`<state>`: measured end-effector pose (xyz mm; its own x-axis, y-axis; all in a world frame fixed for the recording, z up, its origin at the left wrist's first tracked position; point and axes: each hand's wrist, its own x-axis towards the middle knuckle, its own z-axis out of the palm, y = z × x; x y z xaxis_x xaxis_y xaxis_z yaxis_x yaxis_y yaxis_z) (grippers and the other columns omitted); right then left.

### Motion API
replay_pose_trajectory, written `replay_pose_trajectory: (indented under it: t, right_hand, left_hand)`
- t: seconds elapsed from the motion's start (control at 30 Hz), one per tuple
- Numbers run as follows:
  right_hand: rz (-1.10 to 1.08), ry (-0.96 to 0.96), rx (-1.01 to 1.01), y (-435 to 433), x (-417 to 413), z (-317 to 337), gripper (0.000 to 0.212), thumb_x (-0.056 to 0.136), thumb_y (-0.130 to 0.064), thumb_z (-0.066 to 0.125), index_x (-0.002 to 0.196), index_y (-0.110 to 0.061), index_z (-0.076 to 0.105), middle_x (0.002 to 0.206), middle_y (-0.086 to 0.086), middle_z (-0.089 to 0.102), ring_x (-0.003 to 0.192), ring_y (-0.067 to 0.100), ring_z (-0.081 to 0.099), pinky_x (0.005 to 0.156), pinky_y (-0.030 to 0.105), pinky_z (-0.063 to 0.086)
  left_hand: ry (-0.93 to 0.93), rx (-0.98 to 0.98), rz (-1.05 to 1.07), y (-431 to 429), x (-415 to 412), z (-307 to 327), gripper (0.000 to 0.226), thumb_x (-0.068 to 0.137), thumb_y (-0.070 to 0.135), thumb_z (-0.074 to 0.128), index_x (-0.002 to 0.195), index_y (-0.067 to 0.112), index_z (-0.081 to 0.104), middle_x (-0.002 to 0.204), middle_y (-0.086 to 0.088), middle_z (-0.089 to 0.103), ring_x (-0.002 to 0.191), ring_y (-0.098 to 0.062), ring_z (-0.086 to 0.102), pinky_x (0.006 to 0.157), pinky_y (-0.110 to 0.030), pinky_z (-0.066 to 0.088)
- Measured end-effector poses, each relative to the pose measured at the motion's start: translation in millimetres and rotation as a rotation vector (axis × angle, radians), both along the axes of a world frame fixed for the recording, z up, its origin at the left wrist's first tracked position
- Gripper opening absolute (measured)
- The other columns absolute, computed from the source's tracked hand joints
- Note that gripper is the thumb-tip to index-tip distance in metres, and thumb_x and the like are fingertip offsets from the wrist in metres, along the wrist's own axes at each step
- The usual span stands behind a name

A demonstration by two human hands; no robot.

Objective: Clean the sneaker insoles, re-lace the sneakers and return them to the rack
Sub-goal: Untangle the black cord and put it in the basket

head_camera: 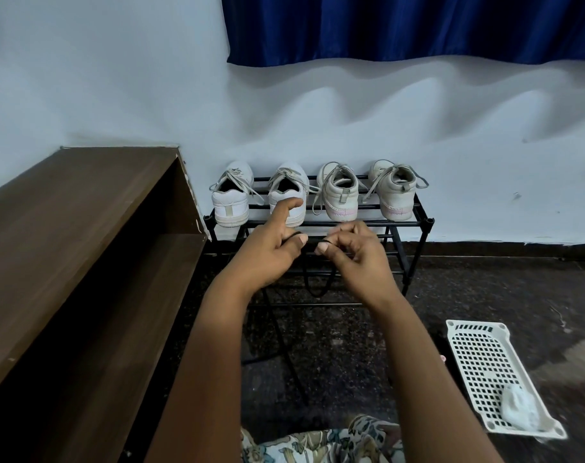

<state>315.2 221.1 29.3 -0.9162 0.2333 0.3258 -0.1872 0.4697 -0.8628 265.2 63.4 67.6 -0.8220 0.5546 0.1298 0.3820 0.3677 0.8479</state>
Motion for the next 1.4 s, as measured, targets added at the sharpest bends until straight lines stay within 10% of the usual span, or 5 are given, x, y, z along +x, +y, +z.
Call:
replay_pose_trajectory:
  t: [0.27, 0.47, 0.7, 1.27, 1.4]
  right_hand:
    - [0.323, -0.177, -0.491, -17.5, 11.1, 21.4, 0.034, 0.099, -0.024, 0.047, 0.132, -0.017, 0.048, 0.094, 0.007, 0.064, 0.081, 0.009, 0.062, 0.072, 0.010, 0.046]
    - [0.328, -0.125, -0.344, -15.3, 10.0, 23.9, 0.029, 0.097, -0.018, 0.049, 0.098, 0.006, 0.066, 0.086, 0.022, 0.067, 0.067, 0.002, 0.056, 0.070, 0.017, 0.046]
    - [0.032, 0.075, 0.119, 3.6, 17.5, 40.1, 0.020, 0.092, -0.020, 0.060, 0.072, -0.017, 0.062, 0.059, -0.013, 0.054, 0.057, -0.003, 0.048, 0.055, 0.015, 0.033]
    - [-0.292, -0.046, -0.374, 40.3, 21.5, 3.1, 0.037, 0.101, -0.028, 0.040, 0.071, -0.017, 0.058, 0.090, 0.011, 0.068, 0.086, 0.018, 0.058, 0.082, 0.032, 0.045]
    - [-0.127, -0.181, -0.425, 13.4, 16.9, 4.0, 0.037, 0.102, -0.026, 0.036, 0.108, -0.009, 0.068, 0.096, -0.001, 0.061, 0.087, 0.004, 0.051, 0.071, 0.007, 0.039]
  left_hand:
    - [-0.192, 0.123, -0.114, 8.1, 4.6, 11.0, 0.047, 0.098, 0.001, 0.038, 0.133, 0.030, 0.029, 0.054, 0.008, 0.039, 0.049, -0.007, 0.034, 0.053, -0.021, 0.031]
    - [-0.246, 0.091, -0.095, 4.2, 1.6, 9.3, 0.044, 0.097, 0.005, 0.037, 0.133, 0.030, 0.030, 0.045, 0.014, 0.030, 0.043, -0.002, 0.024, 0.045, -0.016, 0.024]
    - [-0.217, 0.119, -0.164, -2.3, 6.7, 9.4, 0.006, 0.099, 0.016, 0.043, 0.102, 0.020, 0.047, 0.060, 0.006, 0.034, 0.054, -0.006, 0.028, 0.053, -0.023, 0.026]
    - [-0.217, 0.354, 0.095, -28.3, -1.0, 20.1, 0.033, 0.098, 0.033, 0.042, 0.067, 0.027, 0.049, 0.057, 0.014, 0.040, 0.053, -0.005, 0.031, 0.058, -0.021, 0.032]
    - [-0.383, 0.729, 0.096, -17.3, 4.8, 39.0, 0.031, 0.099, 0.029, 0.040, 0.071, 0.019, 0.045, 0.053, 0.010, 0.033, 0.050, -0.007, 0.030, 0.055, -0.022, 0.029]
